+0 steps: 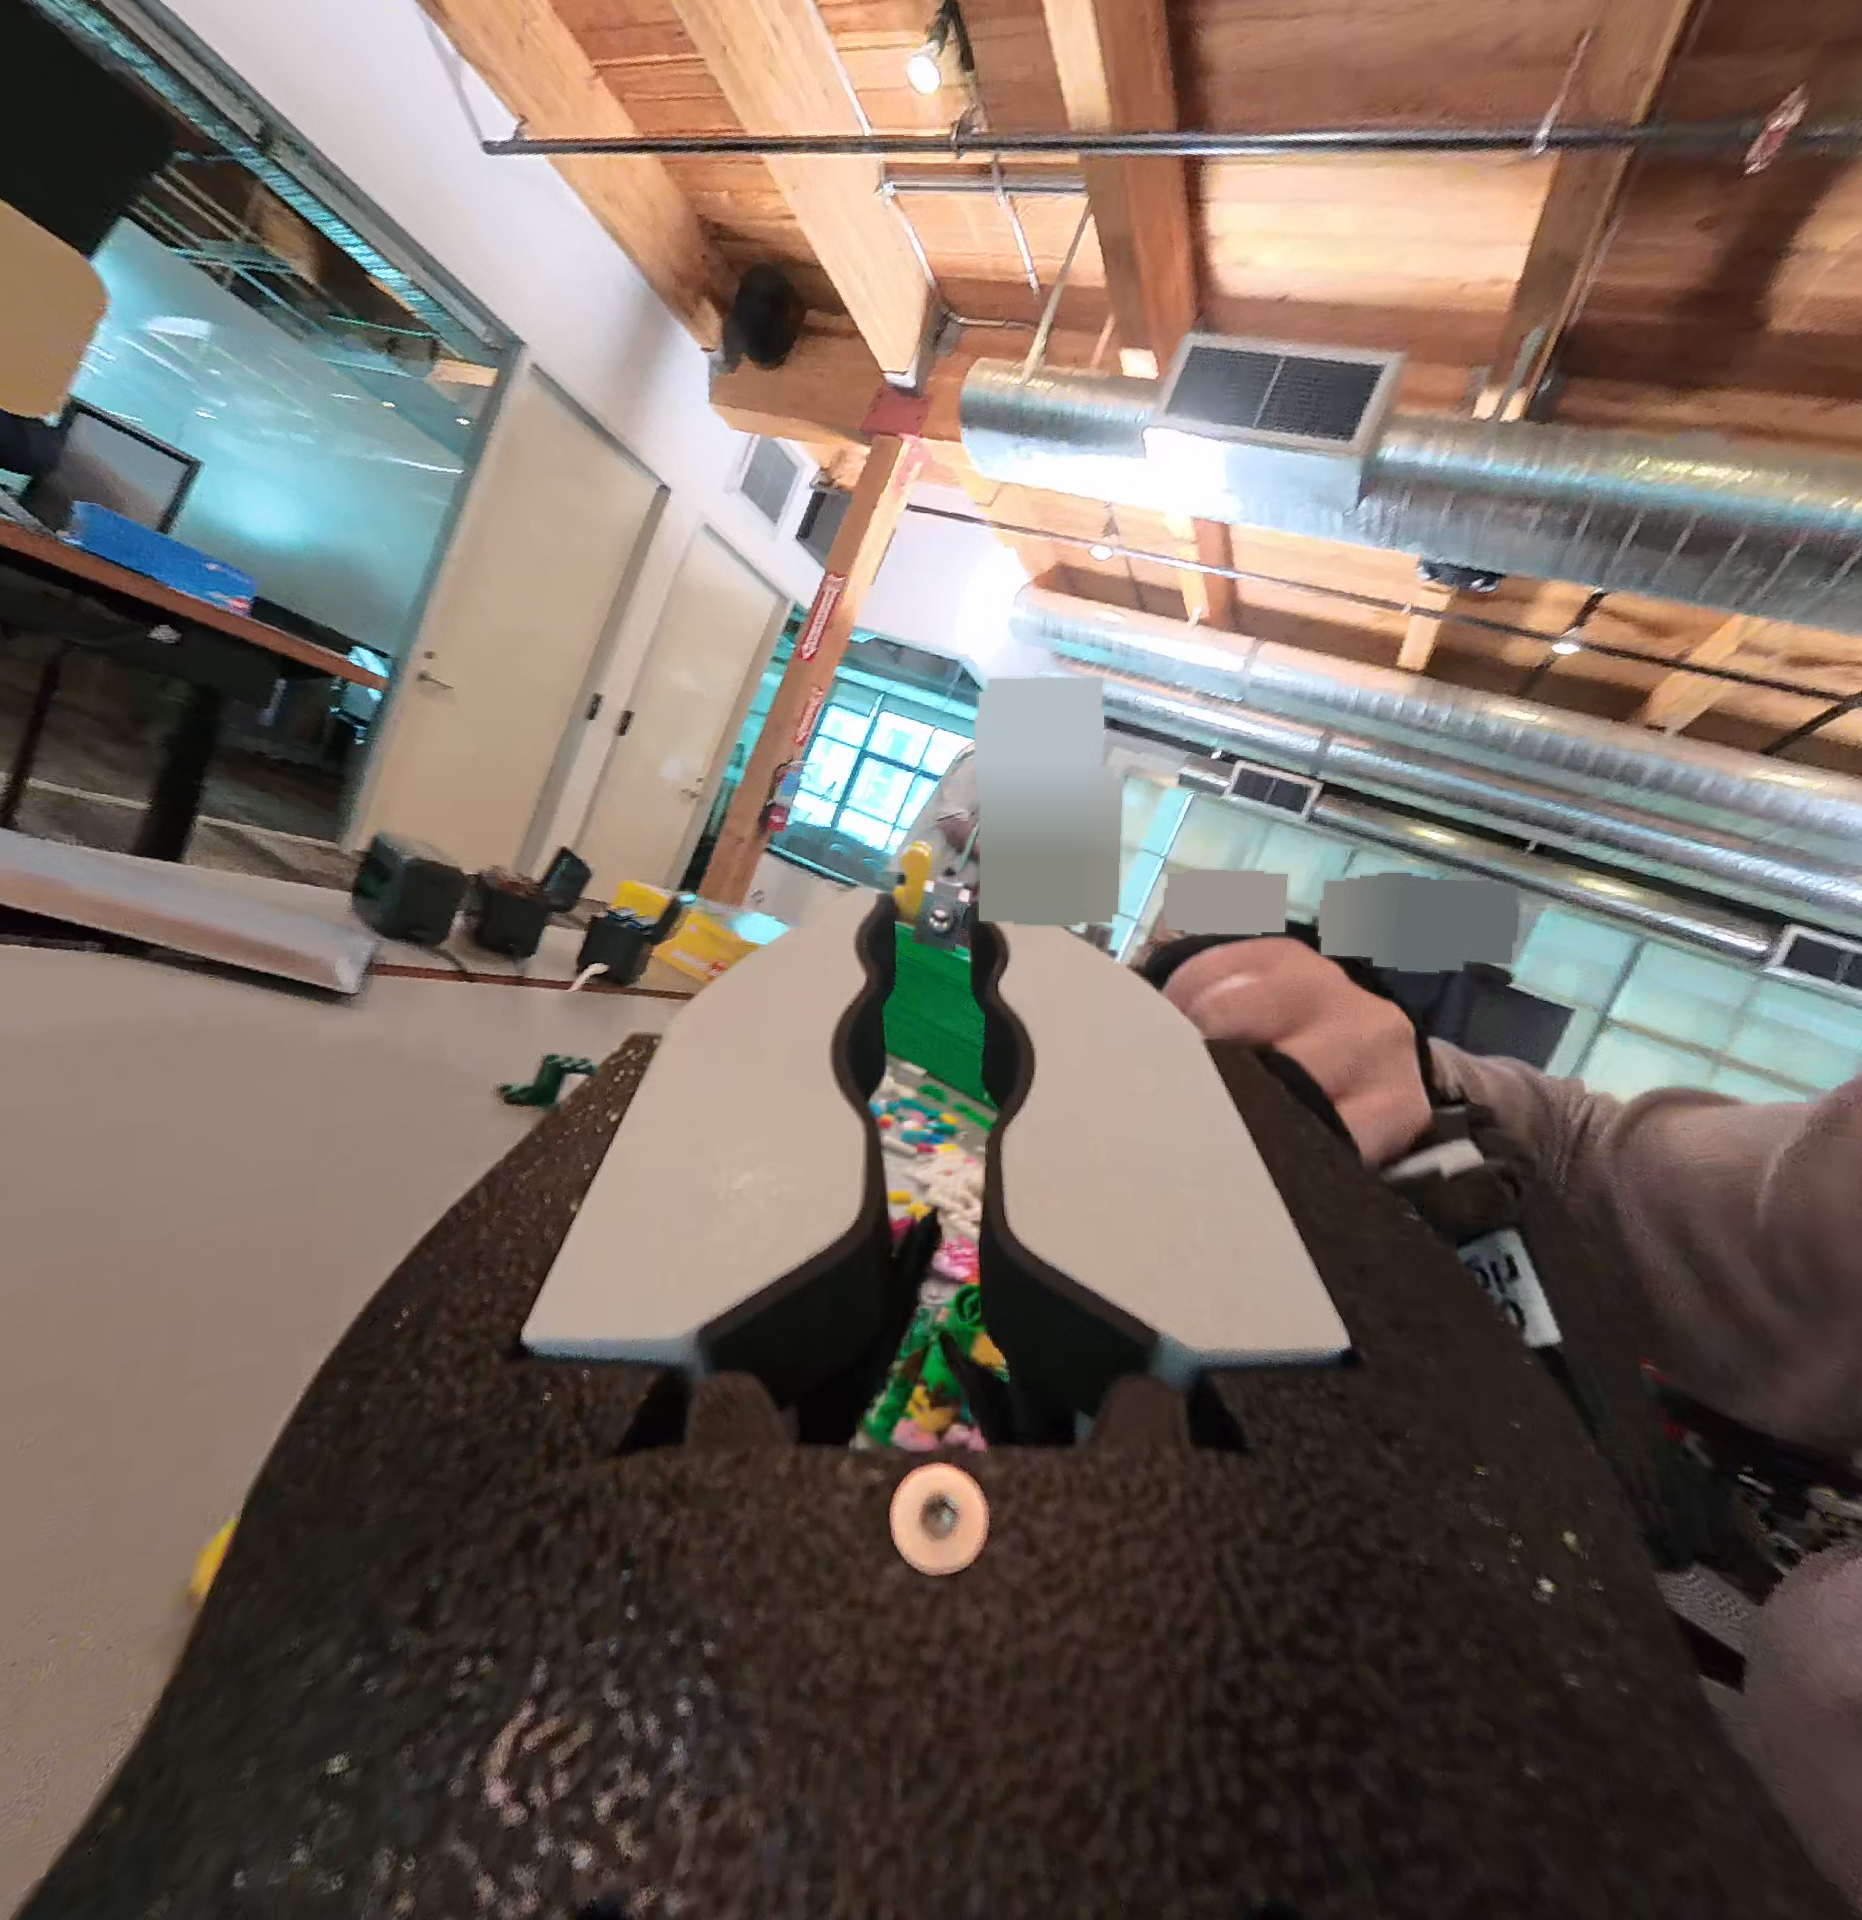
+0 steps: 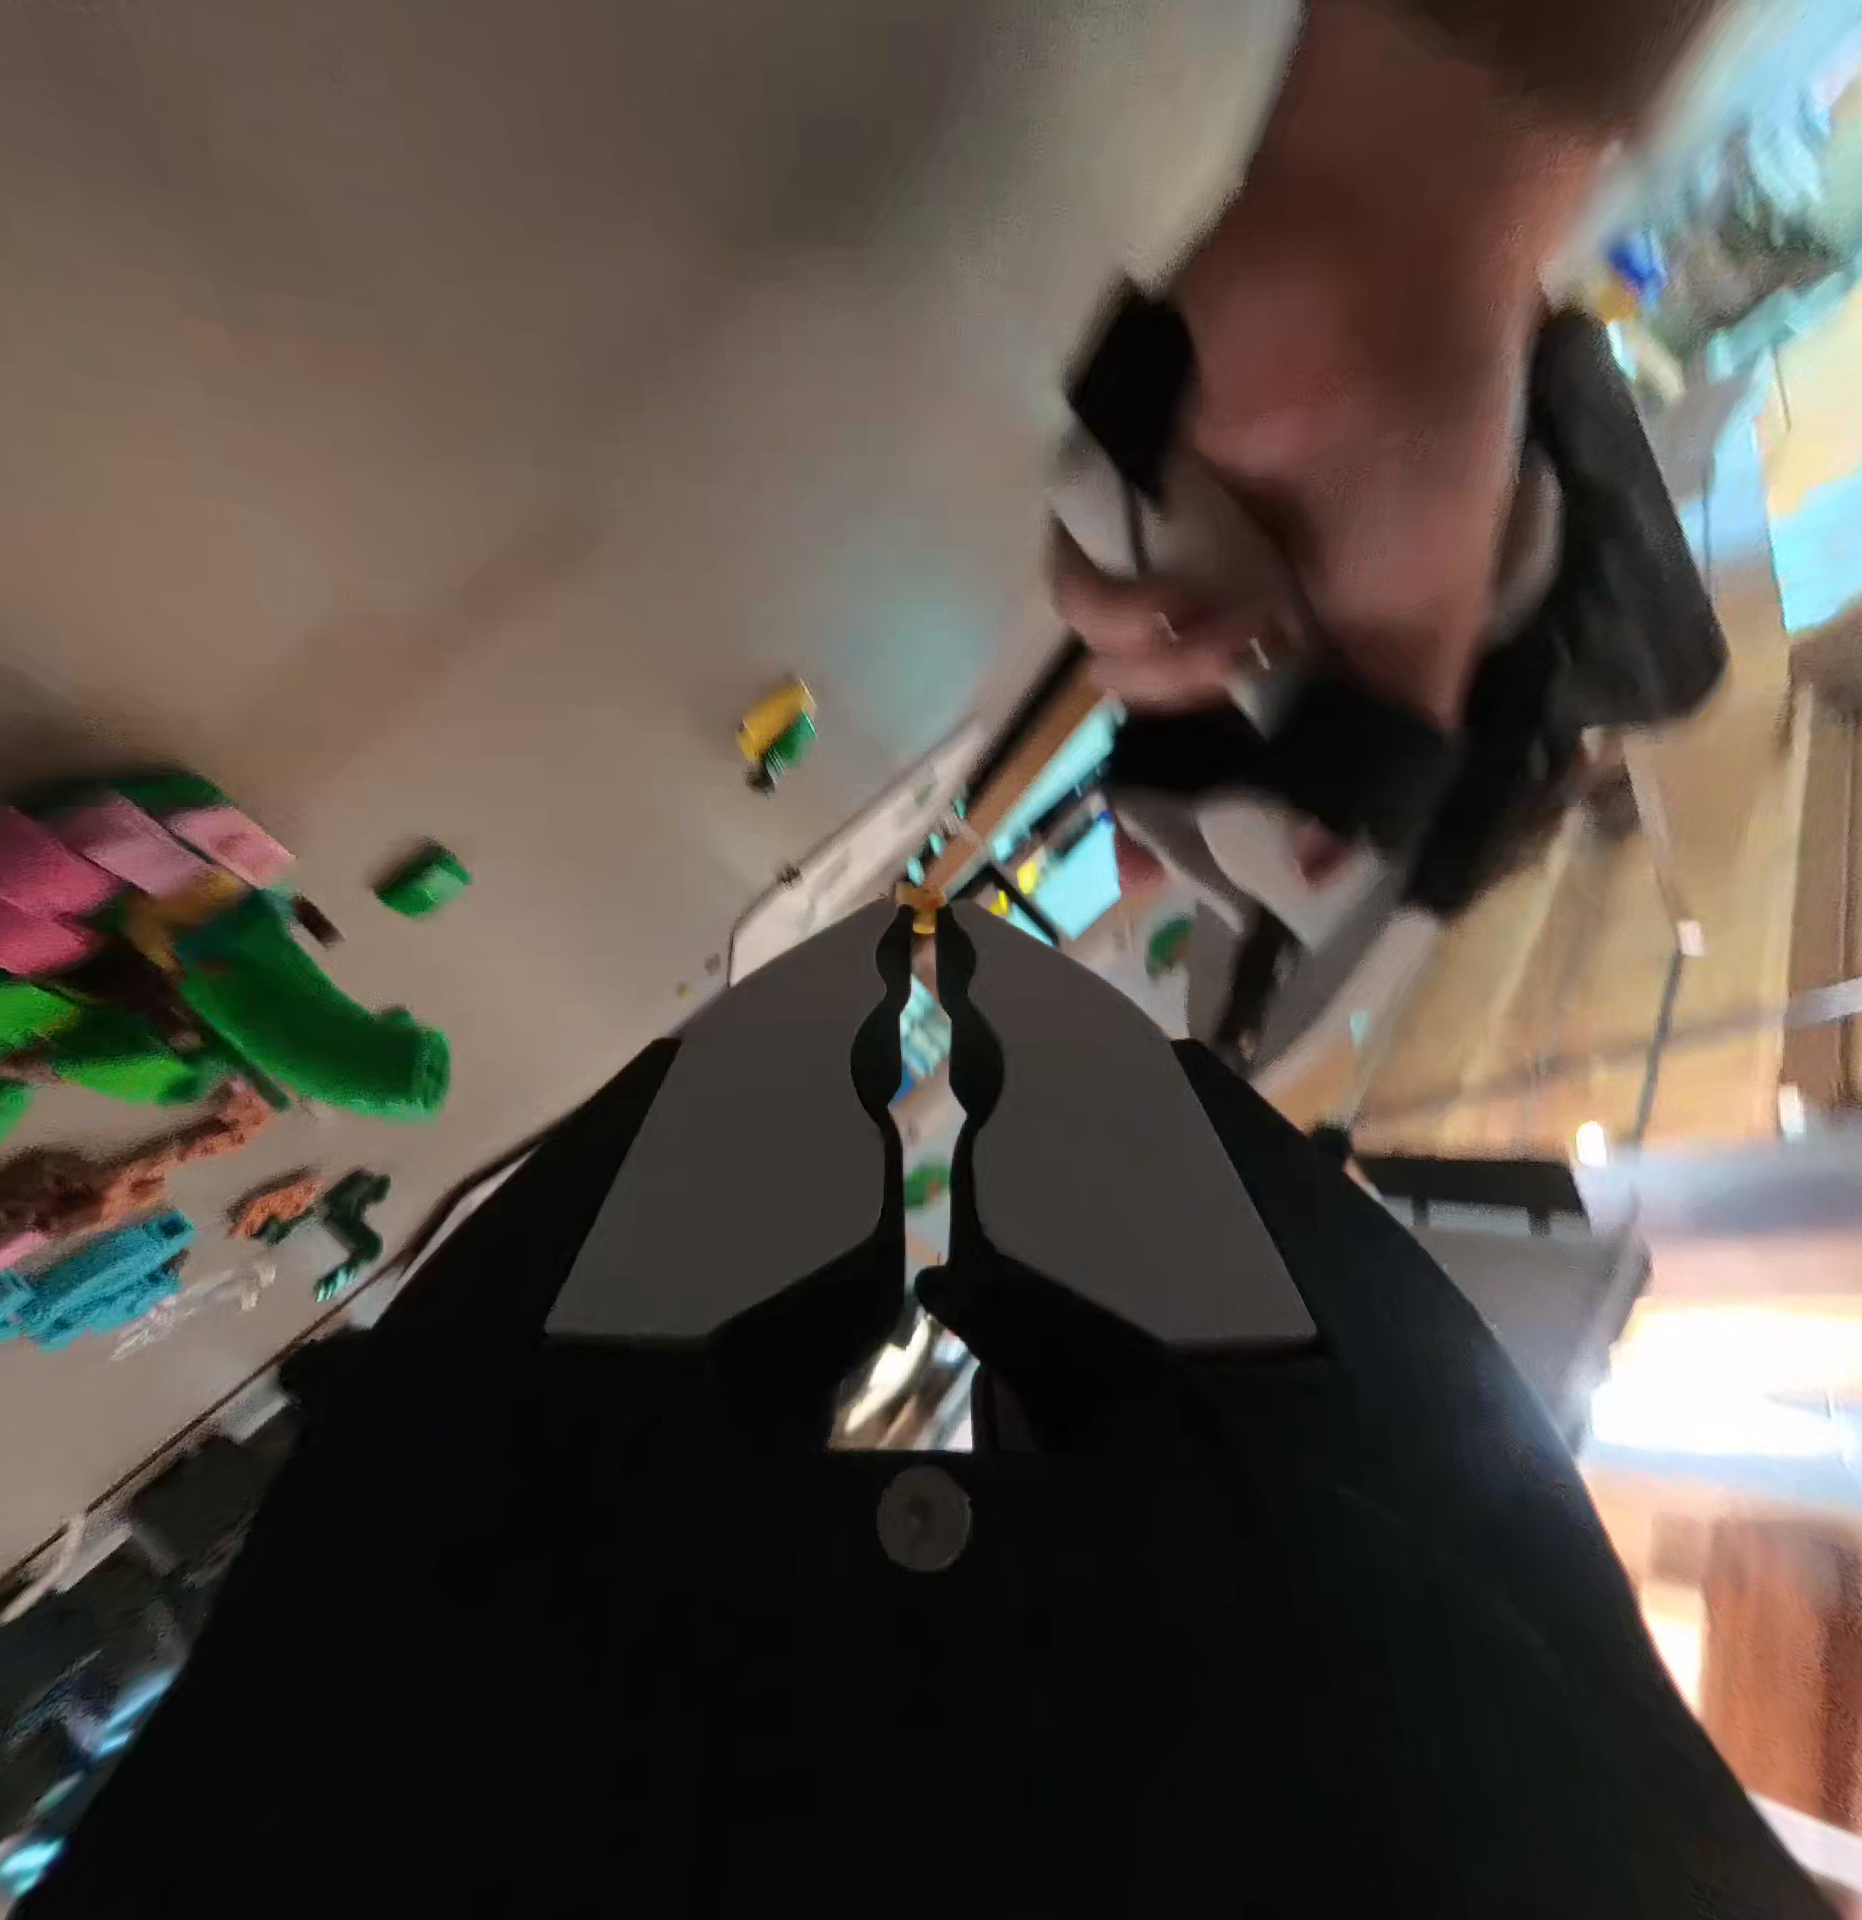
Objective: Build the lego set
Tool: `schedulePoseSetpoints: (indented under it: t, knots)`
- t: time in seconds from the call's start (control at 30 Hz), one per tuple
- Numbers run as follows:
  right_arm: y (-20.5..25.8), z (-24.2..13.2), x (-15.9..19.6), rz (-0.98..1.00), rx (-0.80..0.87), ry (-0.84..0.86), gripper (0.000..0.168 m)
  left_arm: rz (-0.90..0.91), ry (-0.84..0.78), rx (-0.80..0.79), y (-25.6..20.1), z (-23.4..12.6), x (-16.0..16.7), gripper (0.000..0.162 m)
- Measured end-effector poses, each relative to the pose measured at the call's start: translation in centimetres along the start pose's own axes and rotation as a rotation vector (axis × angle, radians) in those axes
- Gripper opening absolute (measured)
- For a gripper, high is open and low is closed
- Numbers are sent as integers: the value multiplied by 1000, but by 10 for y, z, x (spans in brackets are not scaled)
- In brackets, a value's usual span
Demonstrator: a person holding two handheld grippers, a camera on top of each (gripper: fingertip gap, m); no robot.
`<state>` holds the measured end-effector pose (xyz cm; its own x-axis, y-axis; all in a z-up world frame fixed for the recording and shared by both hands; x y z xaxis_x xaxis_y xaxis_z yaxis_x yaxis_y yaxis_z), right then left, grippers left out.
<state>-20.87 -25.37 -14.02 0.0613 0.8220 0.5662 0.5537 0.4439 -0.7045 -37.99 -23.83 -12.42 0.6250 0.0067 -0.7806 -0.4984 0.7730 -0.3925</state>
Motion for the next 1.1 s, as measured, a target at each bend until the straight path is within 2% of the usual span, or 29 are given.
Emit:
schedulePoseSetpoints:
  t: [0.23,0.33,0.43,0.53,0.6,0.7,0.83,0.9,0.97,1.1]
  knots:
    - [17,38,-41,-376,-128,-253,0,36,-5,-35,6,-11,-12,14]
    - [19,48,-44,-411,-155,-288,0,60,6,-53,9,-15,-16,14]
    - [14,55,-39,-345,-150,-258,0,107,-10,-110,21,-32,-24,14]
    - [1,62,-26,-41,-173,-202,0,117,-86,-176,31,-57,-45,14]
    - [-11,71,-19,366,-256,-176,0,154,-125,-219,32,-72,-63,14]
    - [-30,88,-18,971,-460,-245,13,253,-139,-313,29,-93,-83,14]
    - [-58,117,-25,1399,-554,-383,15,283,-201,-339,25,-106,-95,14]
    - [-66,135,-33,1631,-635,-380,16,286,-208,-336,25,-107,-96,14]
    - [-69,148,-46,1748,-702,-353,21,296,-195,-335,24,-106,-96,14]
    - [-69,157,-62,1817,-741,-242,21,328,-175,-342,23,-103,-95,14]
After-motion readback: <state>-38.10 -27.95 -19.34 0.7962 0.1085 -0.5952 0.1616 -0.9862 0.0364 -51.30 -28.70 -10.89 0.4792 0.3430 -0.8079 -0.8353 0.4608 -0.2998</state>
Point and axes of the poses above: each gripper's, where its closed fingertips meet, z out along the fingers, x out of its underside, y = z × x across the jaws, the point moved 8 cm from there along -z, back along the fingers, and after that the axes turned 3 degrees about -y, right-handed, at the moved point
